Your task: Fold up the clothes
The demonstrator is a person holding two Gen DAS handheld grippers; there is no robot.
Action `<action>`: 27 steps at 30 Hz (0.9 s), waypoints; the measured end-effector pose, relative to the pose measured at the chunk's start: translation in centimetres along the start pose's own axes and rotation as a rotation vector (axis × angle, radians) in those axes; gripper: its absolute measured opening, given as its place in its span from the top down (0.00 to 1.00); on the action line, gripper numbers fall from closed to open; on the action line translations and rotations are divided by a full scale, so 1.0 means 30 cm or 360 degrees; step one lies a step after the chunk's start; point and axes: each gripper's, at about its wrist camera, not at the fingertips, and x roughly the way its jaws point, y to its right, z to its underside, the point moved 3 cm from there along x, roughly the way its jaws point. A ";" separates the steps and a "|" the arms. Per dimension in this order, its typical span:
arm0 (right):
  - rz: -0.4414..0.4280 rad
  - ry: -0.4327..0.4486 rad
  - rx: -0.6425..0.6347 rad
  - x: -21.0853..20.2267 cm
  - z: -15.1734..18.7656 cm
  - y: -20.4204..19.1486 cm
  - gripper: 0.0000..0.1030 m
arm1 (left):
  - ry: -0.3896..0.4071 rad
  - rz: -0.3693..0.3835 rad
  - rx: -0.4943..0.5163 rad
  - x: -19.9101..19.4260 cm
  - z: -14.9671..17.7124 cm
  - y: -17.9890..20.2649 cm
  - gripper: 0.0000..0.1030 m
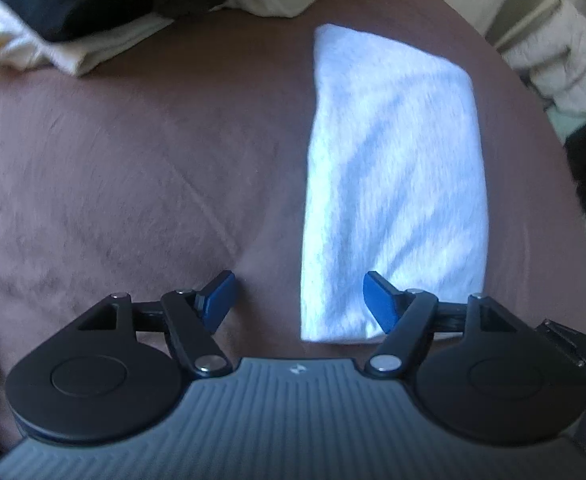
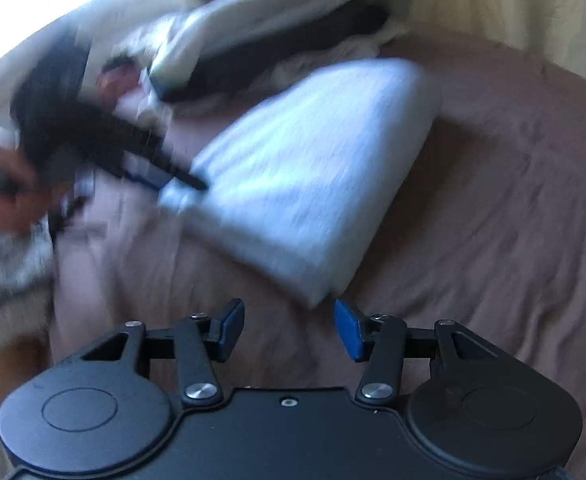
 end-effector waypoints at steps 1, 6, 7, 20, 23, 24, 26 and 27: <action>-0.0007 0.0050 0.0096 -0.009 -0.020 0.034 0.31 | 0.0000 0.0020 -0.0030 0.000 -0.007 -0.004 0.32; -0.0140 0.0137 0.0733 0.061 -0.041 0.226 0.19 | 0.0044 0.0094 -0.0047 -0.003 -0.022 0.009 0.32; -0.0166 0.0140 0.0772 0.081 -0.031 0.234 0.19 | 0.0046 0.0102 -0.0045 0.001 -0.023 0.012 0.32; -0.0322 0.0093 0.0867 0.149 -0.030 0.214 0.61 | 0.0180 0.0161 0.0087 -0.031 -0.047 0.082 0.32; -0.0310 0.0079 0.0896 0.131 -0.053 0.212 0.73 | 0.0236 0.0086 0.0171 -0.048 -0.043 0.098 0.32; -0.0309 0.0078 0.0872 0.117 -0.073 0.201 0.75 | 0.0250 0.0075 0.0202 -0.056 -0.036 0.108 0.32; -0.0310 0.0078 0.0821 0.088 -0.113 0.180 0.78 | 0.0260 0.0084 0.0248 -0.070 -0.022 0.129 0.32; -0.0324 0.0084 0.0786 0.072 -0.137 0.168 0.78 | 0.0243 0.0104 0.0249 -0.071 -0.015 0.135 0.31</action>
